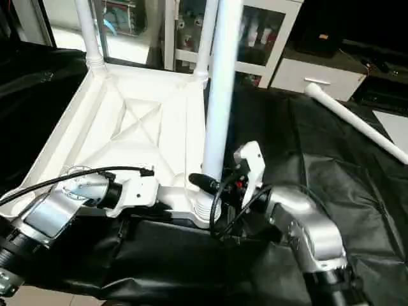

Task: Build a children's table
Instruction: Insert table leg to table base

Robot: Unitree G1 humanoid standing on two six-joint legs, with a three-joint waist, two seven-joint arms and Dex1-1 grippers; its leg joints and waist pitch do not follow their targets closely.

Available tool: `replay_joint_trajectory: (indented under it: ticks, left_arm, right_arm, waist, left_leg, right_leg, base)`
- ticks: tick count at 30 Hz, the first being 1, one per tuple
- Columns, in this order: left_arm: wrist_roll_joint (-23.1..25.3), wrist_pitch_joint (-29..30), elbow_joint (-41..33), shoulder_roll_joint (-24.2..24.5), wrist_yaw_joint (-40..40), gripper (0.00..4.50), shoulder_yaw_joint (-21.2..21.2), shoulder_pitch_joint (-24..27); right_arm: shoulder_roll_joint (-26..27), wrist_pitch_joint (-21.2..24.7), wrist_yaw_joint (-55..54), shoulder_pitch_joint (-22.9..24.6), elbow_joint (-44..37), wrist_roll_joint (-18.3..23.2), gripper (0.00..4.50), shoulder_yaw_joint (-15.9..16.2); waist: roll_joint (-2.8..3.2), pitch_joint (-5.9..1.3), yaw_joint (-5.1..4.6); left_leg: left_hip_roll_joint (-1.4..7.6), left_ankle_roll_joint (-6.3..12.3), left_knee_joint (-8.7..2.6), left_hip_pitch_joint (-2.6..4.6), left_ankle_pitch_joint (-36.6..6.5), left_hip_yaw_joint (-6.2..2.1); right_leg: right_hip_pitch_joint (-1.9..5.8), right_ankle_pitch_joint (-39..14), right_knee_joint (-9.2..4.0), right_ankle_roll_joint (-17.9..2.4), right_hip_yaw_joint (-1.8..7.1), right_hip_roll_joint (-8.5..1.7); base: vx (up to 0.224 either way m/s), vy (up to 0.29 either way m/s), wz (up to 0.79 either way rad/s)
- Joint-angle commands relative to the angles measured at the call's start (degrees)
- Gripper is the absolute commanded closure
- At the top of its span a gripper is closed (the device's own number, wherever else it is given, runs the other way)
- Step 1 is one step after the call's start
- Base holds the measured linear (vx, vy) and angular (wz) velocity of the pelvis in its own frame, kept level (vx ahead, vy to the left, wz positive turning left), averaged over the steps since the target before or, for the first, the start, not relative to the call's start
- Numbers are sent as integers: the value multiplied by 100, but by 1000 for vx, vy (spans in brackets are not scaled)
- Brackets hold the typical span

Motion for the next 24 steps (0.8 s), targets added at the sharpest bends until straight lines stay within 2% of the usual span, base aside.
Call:
replay_joint_trajectory:
  ticks: [1,2,3,4,6,8,10,14,18,19,20,22,24]
  left_arm:
    - [285,11,172,43,-65,450,-314,84]
    - [285,11,172,43,-65,450,-314,84]
    - [284,-4,199,37,-55,450,-310,69]
    - [284,-17,223,28,-43,450,-307,52]
    - [285,-24,244,17,-32,450,-302,38]
    - [290,-32,266,2,-19,450,-296,24]
    - [293,-35,271,-1,-15,450,-295,22]
    - [296,-40,285,-12,-1,450,-295,13]
    - [297,-54,312,-24,27,450,-305,-3]
    - [295,-56,313,-22,33,450,-305,-8]
    - [295,-58,317,-23,40,450,-304,-14]
    - [306,-60,333,-45,72,450,-303,-28]
    - [310,-60,339,-53,80,450,-305,-32]
  right_arm:
    - [-67,-49,-210,114,275,-165,268,-180]
    - [-67,-49,-210,114,275,-165,268,-180]
    - [23,-283,-241,235,374,-172,268,-301]
    - [107,-490,-275,350,442,-173,268,-388]
    - [185,-659,-307,447,500,-155,268,-462]
    - [327,-996,-341,644,583,-148,268,-555]
    - [376,-1149,-342,725,602,-168,268,-568]
    - [446,-1430,-332,888,644,-233,268,-555]
    - [510,-1870,-316,1097,729,-448,268,-477]
    - [535,-2018,-335,1136,747,-521,268,-468]
    - [542,-2210,-351,1179,768,-632,268,-435]
    - [551,-2688,-406,1314,880,-871,268,-342]
    - [564,-2794,-411,1357,919,-903,268,-325]
  waist:
    - [89,-201,-41]
    - [90,-199,-45]
    - [99,-195,-46]
    - [111,-181,-35]
    - [97,-185,-44]
    - [100,-175,-53]
    - [106,-170,-56]
    - [115,-178,-64]
    - [112,-183,-37]
    - [159,-146,-29]
    - [124,-154,-36]
    - [122,-141,-34]
    - [125,-129,-37]
  left_leg:
    - [476,-601,-591,222,-2725,-319]
    - [477,-604,-595,224,-2734,-321]
    - [477,-607,-600,227,-2755,-320]
    - [479,-618,-593,246,-2907,-315]
    - [482,-617,-611,224,-2995,-340]
    - [480,-617,-623,226,-3070,-345]
    - [485,-637,-632,233,-3186,-356]
    - [488,-647,-672,234,-3135,-350]
    - [488,-606,-667,251,-3042,-319]
    - [485,-611,-679,237,-3062,-328]
    - [485,-597,-678,229,-3068,-324]
    - [487,-588,-681,237,-3124,-325]
    - [492,-589,-691,234,-3229,-343]
  right_leg:
    - [-43,-2452,-548,-710,202,-394]
    - [-43,-2453,-547,-703,200,-390]
    - [-53,-2452,-548,-697,203,-386]
    - [-96,-2551,-580,-679,216,-400]
    - [-72,-2647,-585,-651,206,-405]
    - [-86,-2704,-594,-635,201,-398]
    - [-94,-2835,-615,-598,198,-408]
    - [-79,-2539,-614,-622,186,-377]
    - [-88,-2304,-614,-667,204,-380]
    - [-98,-2303,-616,-663,210,-383]
    - [-81,-2333,-620,-651,205,-380]
    - [-93,-2454,-637,-626,209,-387]
    - [-91,-2675,-657,-578,210,-402]
  base:
    - [0,0,0]
    - [0,0,0]
    - [0,0,0]
    - [0,0,0]
    - [0,0,0]
    - [0,0,0]
    - [0,0,0]
    - [0,0,0]
    - [0,0,0]
    - [0,0,0]
    - [0,0,0]
    - [0,0,0]
    - [0,0,0]
